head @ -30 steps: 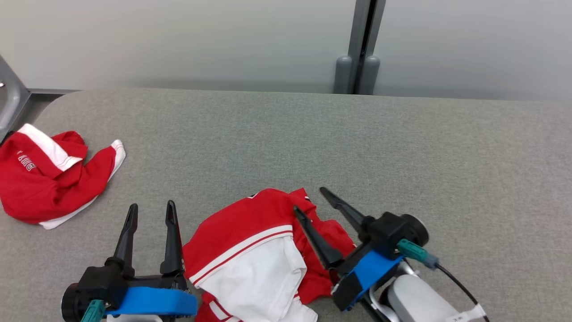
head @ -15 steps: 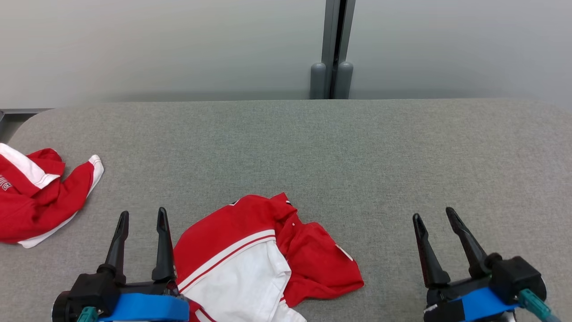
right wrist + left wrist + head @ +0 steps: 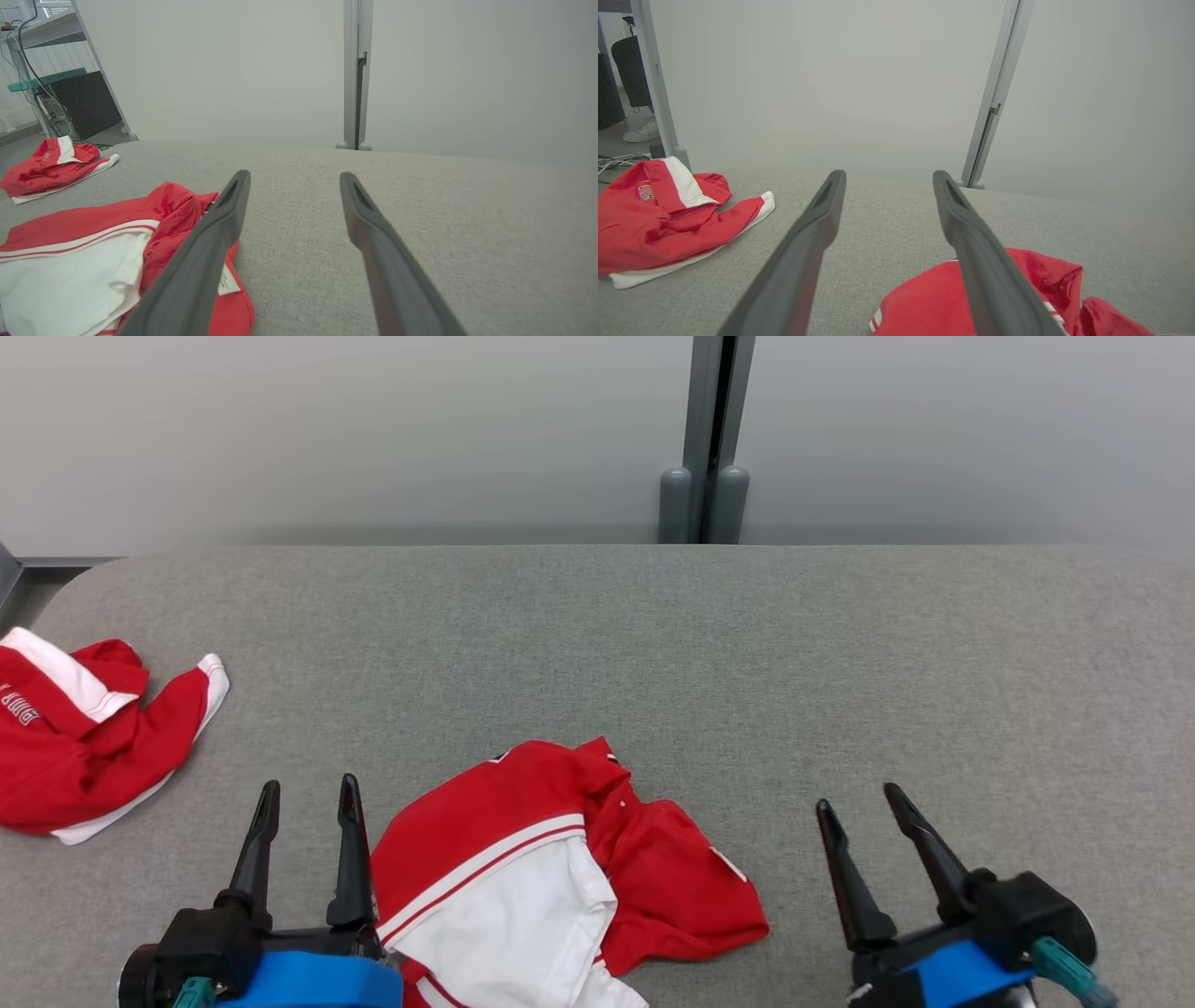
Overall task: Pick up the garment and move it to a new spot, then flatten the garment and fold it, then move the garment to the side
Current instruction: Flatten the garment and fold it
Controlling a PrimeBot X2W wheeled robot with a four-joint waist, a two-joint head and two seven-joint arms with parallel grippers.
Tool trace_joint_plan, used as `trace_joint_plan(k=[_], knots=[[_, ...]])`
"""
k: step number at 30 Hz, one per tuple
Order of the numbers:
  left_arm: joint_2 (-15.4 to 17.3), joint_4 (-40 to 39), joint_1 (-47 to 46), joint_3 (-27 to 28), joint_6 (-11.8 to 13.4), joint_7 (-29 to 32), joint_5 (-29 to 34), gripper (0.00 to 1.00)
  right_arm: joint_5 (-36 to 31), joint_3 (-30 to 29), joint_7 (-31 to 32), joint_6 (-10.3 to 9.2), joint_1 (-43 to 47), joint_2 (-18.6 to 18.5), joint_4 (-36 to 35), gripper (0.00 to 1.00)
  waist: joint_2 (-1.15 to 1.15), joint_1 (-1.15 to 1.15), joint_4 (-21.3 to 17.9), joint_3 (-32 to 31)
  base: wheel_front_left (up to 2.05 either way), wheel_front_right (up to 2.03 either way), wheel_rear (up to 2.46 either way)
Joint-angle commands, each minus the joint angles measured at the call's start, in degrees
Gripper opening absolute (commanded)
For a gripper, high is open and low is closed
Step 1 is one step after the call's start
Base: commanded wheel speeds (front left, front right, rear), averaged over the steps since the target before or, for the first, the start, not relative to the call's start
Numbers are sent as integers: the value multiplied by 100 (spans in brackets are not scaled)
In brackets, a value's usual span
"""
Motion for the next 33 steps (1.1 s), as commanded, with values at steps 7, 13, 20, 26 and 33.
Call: trace_joint_plan(k=[7, 13, 20, 26, 33], knots=[[-4, 4, -123, -64, 7, -15, -5, 100, -70, 648, 344, 3, -684, -181, 459, 100, -1, 0, 180, 79, 0, 0, 0], [-4, 8, -207, -153, 32, -16, -67, 100, -4, 1181, 557, 2, -1286, -307, 1304, 100, -1, 0, 413, 187, 0, 0, 0], [-6, 14, -307, -245, 70, -15, -154, 100, 110, 1610, 520, 2, -1859, -366, 2694, 100, -1, 0, 691, 330, 0, 0, 0], [-5, 14, -326, -298, 116, -15, -211, 100, 280, 1799, 208, 2, -2262, -272, 3518, 0, -1, 0, 811, 403, 0, 0, 0], [-5, 12, -219, -203, 152, -15, -250, 100, 545, 1552, -201, 2, -2481, -225, 3796, 0, -1, 0, 664, 339, 0, 0, 0]])
